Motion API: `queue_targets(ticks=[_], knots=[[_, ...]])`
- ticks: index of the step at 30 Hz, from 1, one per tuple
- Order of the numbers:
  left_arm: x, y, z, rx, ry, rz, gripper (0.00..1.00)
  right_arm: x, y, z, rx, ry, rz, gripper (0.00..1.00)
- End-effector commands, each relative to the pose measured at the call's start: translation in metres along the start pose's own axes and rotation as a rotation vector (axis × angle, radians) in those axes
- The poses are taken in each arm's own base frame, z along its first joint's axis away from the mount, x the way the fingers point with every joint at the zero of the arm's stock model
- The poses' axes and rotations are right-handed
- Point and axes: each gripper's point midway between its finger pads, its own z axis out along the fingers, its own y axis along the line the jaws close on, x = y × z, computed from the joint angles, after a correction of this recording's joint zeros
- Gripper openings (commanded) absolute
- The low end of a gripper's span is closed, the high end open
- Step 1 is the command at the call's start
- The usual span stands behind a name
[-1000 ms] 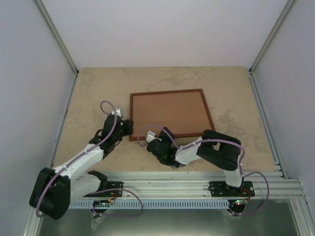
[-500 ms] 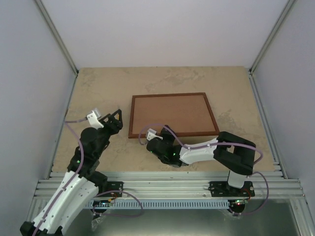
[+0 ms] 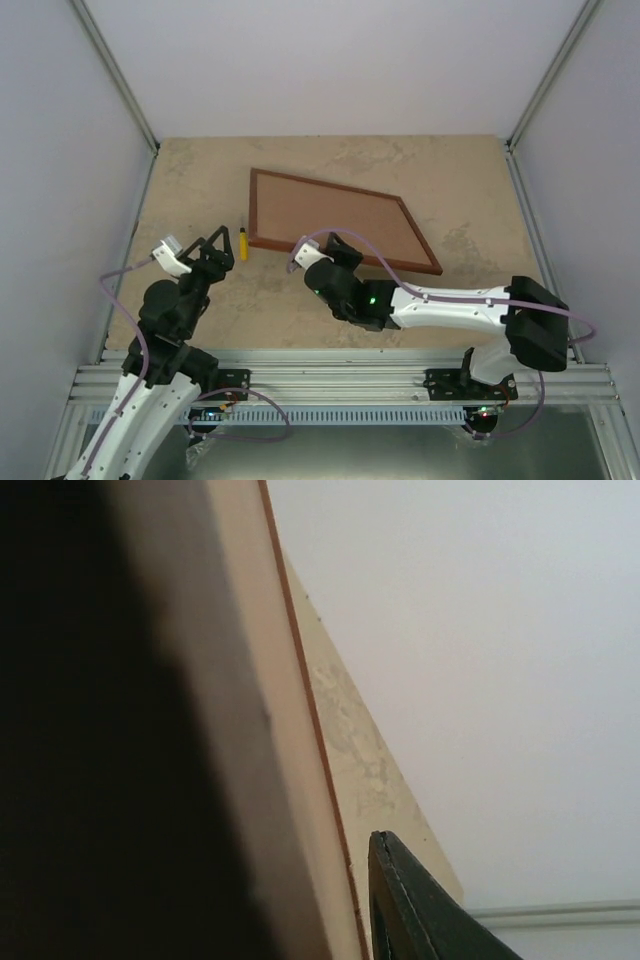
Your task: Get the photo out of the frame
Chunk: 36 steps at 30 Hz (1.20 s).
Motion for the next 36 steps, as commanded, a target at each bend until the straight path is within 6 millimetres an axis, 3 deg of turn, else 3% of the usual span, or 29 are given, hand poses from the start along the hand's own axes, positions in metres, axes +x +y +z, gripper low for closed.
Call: queue_targets(ticks=[1,7,18,27,36], knots=[[-0.010,0.002,-0.008,-0.019,-0.034,-0.008,0.91,-0.050,-0.054,-0.022,0.014,-0.122,0.246,0.00],[-0.010,0.001,-0.011,-0.011,-0.032,-0.012,0.94,-0.071,-0.080,-0.031,-0.004,-0.137,0.317,0.00],[-0.001,-0.003,-0.009,0.035,-0.004,-0.027,0.95,-0.126,-0.117,-0.059,-0.208,-0.288,0.558,0.01],[0.005,0.000,-0.005,0.023,0.009,-0.026,0.96,-0.137,-0.129,-0.053,-0.321,-0.307,0.718,0.00],[0.005,0.003,-0.004,0.015,0.004,-0.028,0.97,-0.156,-0.153,-0.086,-0.540,-0.462,0.867,0.01]])
